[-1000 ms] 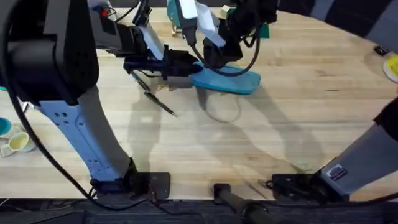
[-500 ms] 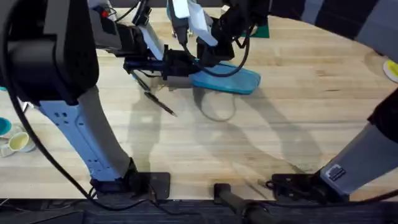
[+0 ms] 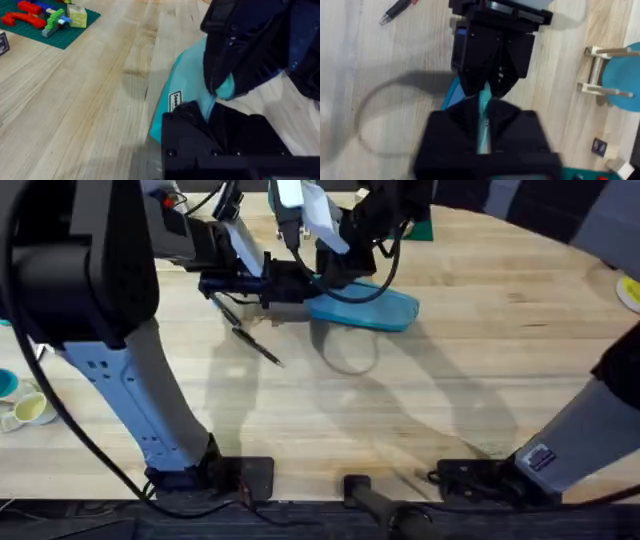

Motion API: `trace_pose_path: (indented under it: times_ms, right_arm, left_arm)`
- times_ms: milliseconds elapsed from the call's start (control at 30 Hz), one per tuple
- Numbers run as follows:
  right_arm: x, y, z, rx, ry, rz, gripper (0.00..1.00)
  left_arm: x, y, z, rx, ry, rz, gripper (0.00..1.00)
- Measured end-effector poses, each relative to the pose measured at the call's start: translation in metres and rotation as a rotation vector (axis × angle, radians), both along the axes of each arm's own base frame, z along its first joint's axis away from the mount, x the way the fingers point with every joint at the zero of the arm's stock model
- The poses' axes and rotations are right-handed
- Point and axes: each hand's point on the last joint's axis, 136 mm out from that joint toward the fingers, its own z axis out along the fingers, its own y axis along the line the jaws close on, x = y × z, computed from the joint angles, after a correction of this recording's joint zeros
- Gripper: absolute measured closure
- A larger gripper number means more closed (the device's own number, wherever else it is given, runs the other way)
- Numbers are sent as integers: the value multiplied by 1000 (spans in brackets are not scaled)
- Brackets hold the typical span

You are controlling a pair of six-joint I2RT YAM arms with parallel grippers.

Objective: Unzip the bag, pick up the pens from the table one at a time and place them inside, then zip the bag closed.

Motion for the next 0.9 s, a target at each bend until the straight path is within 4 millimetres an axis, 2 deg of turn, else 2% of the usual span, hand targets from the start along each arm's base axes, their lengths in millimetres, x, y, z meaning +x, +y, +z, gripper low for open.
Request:
trace_pose_path:
  times_ms: [200, 267, 467, 767, 900]
  right_arm:
    - [-2, 11, 1, -2, -11, -26, 49]
    - [-2, 10, 0, -18, -8, -55, 9]
    - [3, 3, 2, -37, -15, -108, 6]
    - [-2, -2, 46, 14, -86, -122, 5]
    - [-13, -9, 53, 1, -67, -125, 5]
  left_arm:
    - [0, -1, 0, 0, -1, -3, 959]
    - [0, -1, 0, 0, -1, -3, 959]
    - [0, -1, 0, 0, -1, -3, 959]
    - [0, -1, 0, 0, -1, -3, 959]
    - [0, -1, 0, 0, -1, -3, 959]
